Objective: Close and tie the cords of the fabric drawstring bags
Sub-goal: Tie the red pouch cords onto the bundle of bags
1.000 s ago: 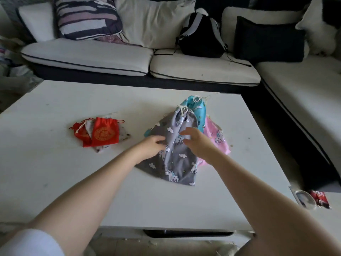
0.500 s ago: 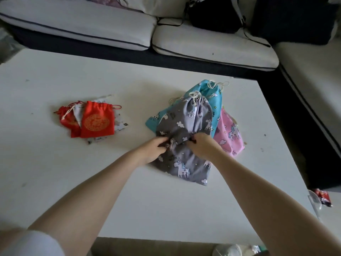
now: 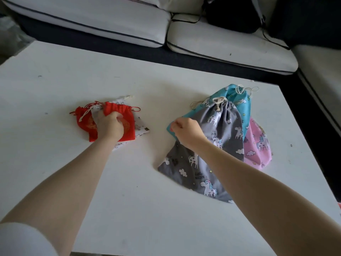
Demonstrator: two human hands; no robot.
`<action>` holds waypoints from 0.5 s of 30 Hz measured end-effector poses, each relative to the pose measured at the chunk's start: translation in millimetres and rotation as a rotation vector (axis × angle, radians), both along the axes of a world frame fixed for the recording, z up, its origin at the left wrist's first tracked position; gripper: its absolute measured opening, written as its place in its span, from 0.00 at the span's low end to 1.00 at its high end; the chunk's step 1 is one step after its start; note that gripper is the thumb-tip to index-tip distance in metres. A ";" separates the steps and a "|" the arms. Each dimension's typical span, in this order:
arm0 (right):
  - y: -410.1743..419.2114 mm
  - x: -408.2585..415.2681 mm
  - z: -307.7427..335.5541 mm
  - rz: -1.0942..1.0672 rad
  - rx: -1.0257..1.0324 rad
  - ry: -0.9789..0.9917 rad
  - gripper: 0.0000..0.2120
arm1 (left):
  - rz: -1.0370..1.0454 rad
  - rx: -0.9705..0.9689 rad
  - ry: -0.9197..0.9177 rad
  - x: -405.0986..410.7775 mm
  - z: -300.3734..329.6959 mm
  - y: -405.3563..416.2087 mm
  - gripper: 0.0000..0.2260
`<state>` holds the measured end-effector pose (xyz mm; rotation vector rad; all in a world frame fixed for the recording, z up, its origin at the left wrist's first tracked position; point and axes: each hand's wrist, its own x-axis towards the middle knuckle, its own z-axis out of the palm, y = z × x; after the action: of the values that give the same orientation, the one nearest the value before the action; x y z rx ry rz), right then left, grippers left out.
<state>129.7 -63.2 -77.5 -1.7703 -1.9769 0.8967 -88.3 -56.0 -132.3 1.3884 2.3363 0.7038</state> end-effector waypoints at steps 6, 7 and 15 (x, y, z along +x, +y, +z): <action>4.4 -14.1 -6.0 -0.016 -0.062 0.007 0.11 | 0.004 -0.046 -0.023 -7.4 -5.9 13.4 0.10; 4.4 -16.1 -6.9 -0.025 -0.076 0.029 0.11 | -0.011 -0.011 -0.044 -5.0 -5.3 13.1 0.11; -4.2 -13.3 -12.6 -0.046 -0.207 0.028 0.07 | -0.119 -0.086 -0.253 30.8 -1.6 0.7 0.28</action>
<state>116.4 -67.4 -90.1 -1.8941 -1.8756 1.1402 -57.4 -55.2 -134.0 1.3060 2.0473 0.6921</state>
